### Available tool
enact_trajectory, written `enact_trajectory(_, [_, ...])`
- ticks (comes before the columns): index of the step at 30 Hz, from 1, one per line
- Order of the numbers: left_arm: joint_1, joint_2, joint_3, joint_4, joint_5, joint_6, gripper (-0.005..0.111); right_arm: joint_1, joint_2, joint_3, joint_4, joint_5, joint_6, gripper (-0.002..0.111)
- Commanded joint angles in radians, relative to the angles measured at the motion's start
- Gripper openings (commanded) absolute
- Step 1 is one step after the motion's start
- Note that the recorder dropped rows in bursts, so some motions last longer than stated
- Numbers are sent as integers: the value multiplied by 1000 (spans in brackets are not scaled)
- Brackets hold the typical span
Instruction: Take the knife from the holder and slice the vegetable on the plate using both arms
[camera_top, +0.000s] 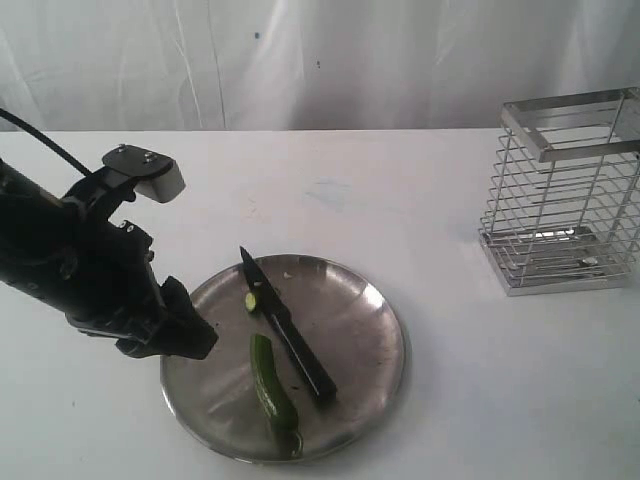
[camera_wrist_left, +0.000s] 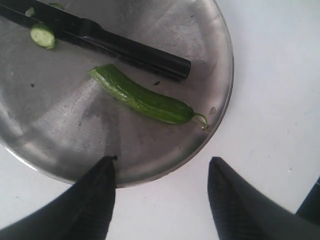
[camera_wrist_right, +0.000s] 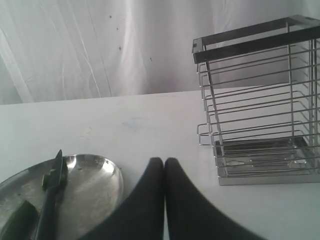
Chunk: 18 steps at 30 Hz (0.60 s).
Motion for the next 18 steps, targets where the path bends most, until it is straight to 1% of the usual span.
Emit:
enact_trajectory(1, [-6,-9,7,-12,9,-5,59,-5,-6,7,-113,6,70,0])
enact_trajectory(3, [-6,-9,7,-12,4,-5,59,-5,-6,7,-193,6,179,0])
enact_trajectory(6, [-6,-9,7,-12,-1,-5,59,-5,-6,7,-218,6,291,0])
enact_trajectory(18, [-6,-9,7,-12,-3,-5,59,-5,-6,7,-218,6,303,0])
